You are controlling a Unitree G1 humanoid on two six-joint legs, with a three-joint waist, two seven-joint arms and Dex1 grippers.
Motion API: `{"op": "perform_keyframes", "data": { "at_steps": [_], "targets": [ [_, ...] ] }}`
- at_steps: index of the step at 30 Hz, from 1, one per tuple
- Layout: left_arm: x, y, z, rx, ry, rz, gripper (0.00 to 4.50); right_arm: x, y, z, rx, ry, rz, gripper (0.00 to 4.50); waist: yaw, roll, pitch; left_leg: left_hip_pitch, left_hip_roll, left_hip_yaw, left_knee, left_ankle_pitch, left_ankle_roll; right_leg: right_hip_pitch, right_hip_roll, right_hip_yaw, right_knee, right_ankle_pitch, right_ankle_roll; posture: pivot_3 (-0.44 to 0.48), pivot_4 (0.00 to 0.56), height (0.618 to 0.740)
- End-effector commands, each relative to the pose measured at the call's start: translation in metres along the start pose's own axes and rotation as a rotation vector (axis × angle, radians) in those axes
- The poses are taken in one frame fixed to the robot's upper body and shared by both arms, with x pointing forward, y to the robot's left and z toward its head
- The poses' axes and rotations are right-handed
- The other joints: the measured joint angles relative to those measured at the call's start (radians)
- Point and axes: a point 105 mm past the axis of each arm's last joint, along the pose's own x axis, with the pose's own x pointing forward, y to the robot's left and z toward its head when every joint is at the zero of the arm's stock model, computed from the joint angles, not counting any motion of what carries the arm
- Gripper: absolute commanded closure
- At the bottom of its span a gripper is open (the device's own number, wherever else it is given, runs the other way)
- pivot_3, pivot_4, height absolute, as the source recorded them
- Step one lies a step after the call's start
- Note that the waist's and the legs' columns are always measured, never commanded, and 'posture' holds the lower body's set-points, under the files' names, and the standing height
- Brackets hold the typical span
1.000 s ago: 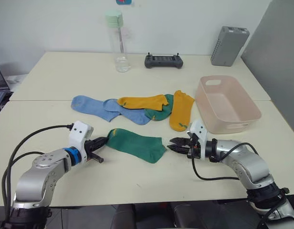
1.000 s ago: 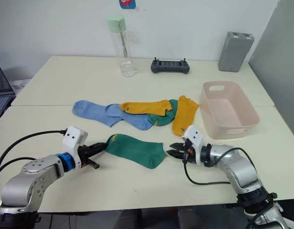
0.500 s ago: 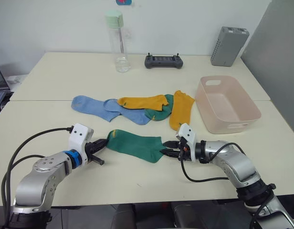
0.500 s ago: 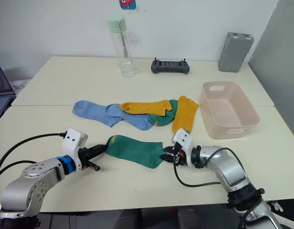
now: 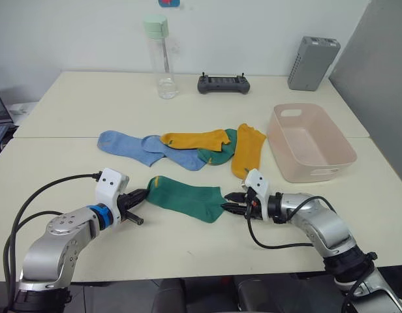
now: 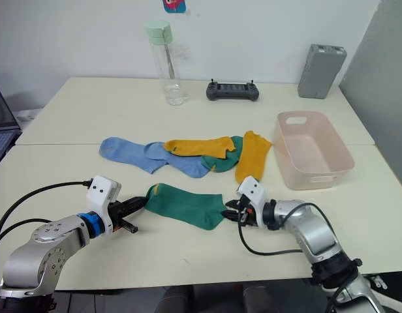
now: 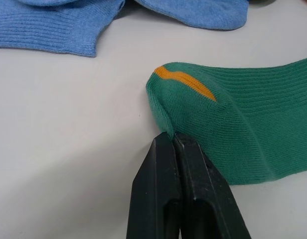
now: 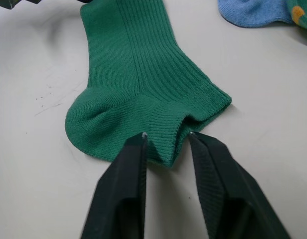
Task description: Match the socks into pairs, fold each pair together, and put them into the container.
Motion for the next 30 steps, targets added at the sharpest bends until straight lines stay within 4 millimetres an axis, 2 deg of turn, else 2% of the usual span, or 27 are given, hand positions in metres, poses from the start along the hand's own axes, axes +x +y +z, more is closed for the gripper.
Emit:
{"op": "perform_keyframes", "data": {
  "at_steps": [1,2,9,13,17,23,30],
  "targets": [
    [-0.001,-0.003,0.007,0.033,-0.023,-0.014,4.5,-0.001,0.003,0.012,-0.027,-0.048,0.004,4.14,0.0,0.0,0.0,0.0,0.0,0.0,0.0,0.0,0.0,0.0,0.0,0.0,0.0,0.0,0.0,0.0,0.15,0.74],
    [-0.002,-0.004,0.006,0.033,-0.022,-0.015,4.5,-0.001,0.002,0.013,-0.022,-0.052,-0.002,4.45,0.0,0.0,0.0,0.0,0.0,0.0,0.0,0.0,0.0,0.0,0.0,0.0,0.0,0.0,0.0,0.0,0.15,0.74],
    [-0.012,-0.01,0.006,-0.017,-0.067,-0.022,4.5,-0.019,-0.009,0.014,0.009,-0.066,-0.059,4.48,0.001,0.0,0.0,0.0,0.0,0.0,0.0,0.0,0.0,0.0,0.0,0.0,0.0,-0.001,-0.001,0.0,0.15,0.74],
    [-0.014,-0.026,0.018,-0.125,-0.182,-0.021,4.5,-0.038,-0.016,0.011,0.037,-0.053,-0.089,4.48,0.002,-0.001,0.0,0.0,-0.001,0.0,0.0,0.0,0.0,0.001,-0.001,0.0,-0.001,-0.001,-0.002,0.0,0.15,0.74],
    [-0.006,-0.045,0.006,-0.165,-0.154,-0.036,4.5,-0.051,-0.022,0.004,0.064,-0.034,-0.118,4.48,0.001,-0.001,0.0,0.0,-0.001,0.0,0.0,0.0,0.0,0.001,-0.001,0.0,-0.001,-0.001,-0.002,0.0,0.15,0.74],
    [-0.001,-0.052,0.003,-0.197,-0.147,-0.021,4.5,-0.053,-0.028,0.002,0.075,-0.025,-0.126,4.48,-0.002,-0.001,0.0,0.001,-0.001,0.0,0.0,0.0,0.0,0.001,-0.001,0.001,-0.001,-0.001,-0.001,0.0,0.15,0.74],
    [-0.008,-0.058,-0.005,-0.21,-0.127,-0.007,4.5,-0.049,-0.032,0.003,0.066,-0.029,-0.125,4.48,-0.002,-0.001,0.0,0.001,-0.002,0.0,0.0,0.0,0.0,0.001,-0.001,0.001,-0.001,-0.001,-0.002,0.0,0.15,0.74]
  ]
}}
